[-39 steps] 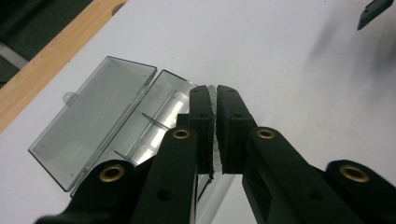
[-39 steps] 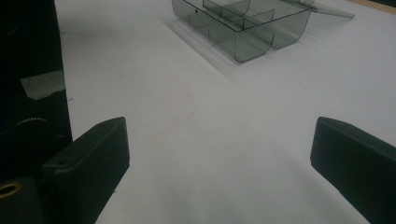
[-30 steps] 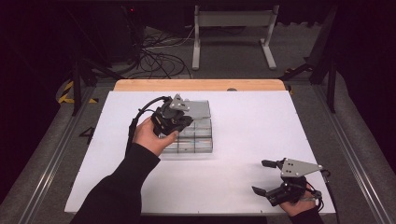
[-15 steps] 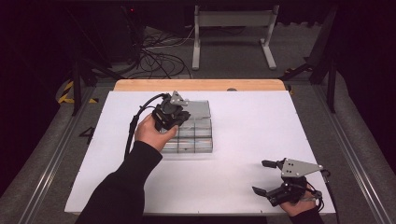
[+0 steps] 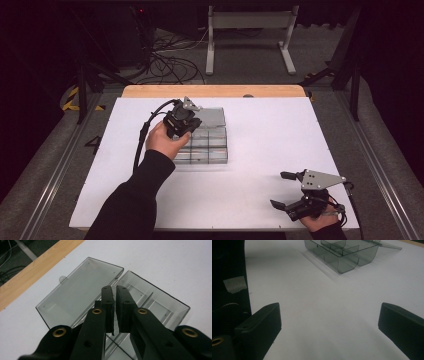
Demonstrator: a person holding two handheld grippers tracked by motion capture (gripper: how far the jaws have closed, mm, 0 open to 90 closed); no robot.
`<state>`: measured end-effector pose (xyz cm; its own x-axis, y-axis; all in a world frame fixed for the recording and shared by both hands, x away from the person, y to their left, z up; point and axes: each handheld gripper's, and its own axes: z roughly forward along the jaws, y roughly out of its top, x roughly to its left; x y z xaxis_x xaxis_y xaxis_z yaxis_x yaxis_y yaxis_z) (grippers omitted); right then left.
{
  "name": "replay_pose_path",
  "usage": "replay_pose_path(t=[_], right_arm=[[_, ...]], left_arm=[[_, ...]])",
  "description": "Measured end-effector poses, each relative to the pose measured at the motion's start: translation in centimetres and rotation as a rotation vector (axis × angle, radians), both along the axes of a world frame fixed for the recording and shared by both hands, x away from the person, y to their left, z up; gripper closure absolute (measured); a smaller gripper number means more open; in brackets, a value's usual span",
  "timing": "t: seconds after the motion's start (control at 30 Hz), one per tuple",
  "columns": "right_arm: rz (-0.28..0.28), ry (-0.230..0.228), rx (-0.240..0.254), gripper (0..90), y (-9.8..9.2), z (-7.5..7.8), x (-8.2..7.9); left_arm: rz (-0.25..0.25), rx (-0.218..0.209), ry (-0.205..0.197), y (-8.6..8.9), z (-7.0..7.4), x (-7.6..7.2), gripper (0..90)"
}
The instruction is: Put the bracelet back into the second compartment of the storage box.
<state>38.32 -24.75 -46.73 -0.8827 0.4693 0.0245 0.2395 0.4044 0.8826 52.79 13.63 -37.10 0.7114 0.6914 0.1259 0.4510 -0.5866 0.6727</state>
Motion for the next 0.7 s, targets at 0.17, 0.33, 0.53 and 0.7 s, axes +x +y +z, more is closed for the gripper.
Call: replay_pose_path(t=[0.17,0.33,0.53,0.7], right_arm=[[-0.001,-0.001,0.001,5.1,-0.1,0.0,0.0],[0.000,-0.002,0.001,5.1,0.0,0.0,0.0],[0.001,0.000,0.002,5.1,-0.1,0.0,0.0],[0.002,-0.002,0.001,5.1,-0.1,0.0,0.0]], left_arm=[[0.019,0.015,0.021,0.0,-0.7,0.6,85.2],[0.048,0.039,0.056,-0.1,-1.4,1.3,85.1],[0.066,0.055,0.083,0.1,-1.9,1.7,85.1],[0.082,0.061,0.098,0.0,-2.2,1.9,85.1]])
